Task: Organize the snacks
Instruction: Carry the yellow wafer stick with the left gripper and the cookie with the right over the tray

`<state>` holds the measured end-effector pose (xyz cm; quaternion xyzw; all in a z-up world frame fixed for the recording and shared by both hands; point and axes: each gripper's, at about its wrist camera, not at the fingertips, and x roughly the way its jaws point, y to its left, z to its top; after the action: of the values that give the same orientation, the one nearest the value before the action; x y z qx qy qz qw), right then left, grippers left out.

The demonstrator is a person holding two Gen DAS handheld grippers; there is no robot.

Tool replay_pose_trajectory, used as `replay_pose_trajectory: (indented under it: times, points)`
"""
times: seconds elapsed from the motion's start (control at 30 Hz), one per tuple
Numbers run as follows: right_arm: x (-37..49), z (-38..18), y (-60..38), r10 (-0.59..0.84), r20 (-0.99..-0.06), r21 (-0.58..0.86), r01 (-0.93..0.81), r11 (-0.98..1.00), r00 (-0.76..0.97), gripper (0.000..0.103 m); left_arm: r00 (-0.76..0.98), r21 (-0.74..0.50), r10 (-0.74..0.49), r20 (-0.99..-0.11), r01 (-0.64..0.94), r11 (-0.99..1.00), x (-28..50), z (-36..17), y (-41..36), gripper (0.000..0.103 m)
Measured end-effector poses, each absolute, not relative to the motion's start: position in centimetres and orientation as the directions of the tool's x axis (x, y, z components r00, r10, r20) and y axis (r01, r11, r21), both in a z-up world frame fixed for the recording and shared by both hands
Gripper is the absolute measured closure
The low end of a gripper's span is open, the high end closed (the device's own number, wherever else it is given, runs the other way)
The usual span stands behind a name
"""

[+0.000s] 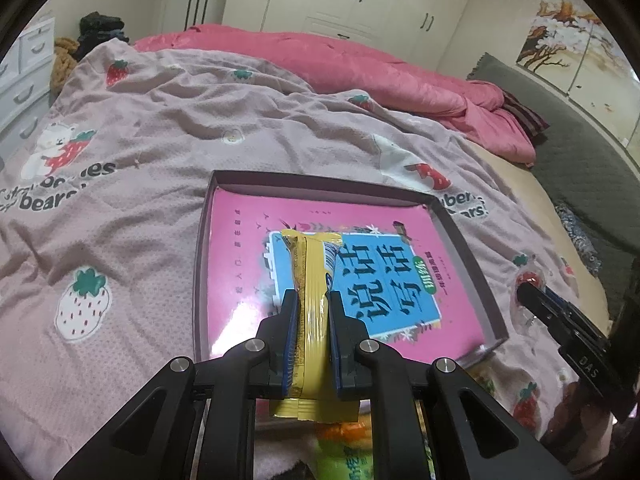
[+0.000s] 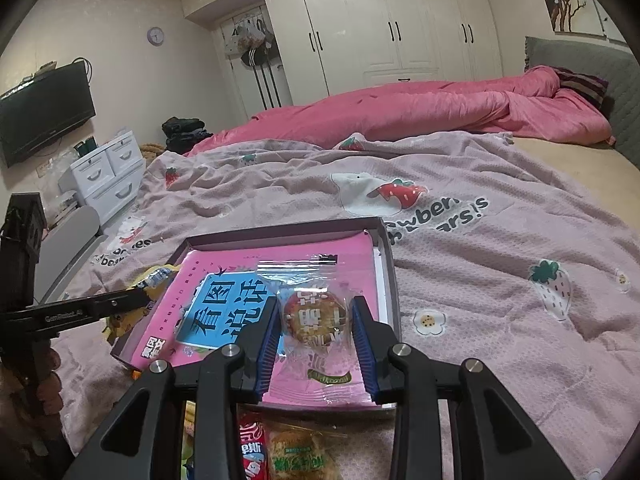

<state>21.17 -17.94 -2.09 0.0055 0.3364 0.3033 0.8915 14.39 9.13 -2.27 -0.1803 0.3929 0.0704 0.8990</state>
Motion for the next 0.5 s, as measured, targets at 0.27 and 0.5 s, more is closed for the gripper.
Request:
replay_pose_trajectory:
  times: [0.27,0.5]
  points:
    - [22.4,-3.0,-17.3,0.543,-0.610,0.215,-0.539,0.814,0.577,0.067,0.682,-0.251,-0.014,-0.732,-0.250,0.935,15.9,-3.3,9.4,0.089]
    - [23.5,-4.6,-16.9,0.530,-0.654,0.236,-0.520,0.821,0.539,0.067,0.663,-0.245,-0.025,-0.748,-0.241,0.939,16.4,-4.4,9.3,0.089]
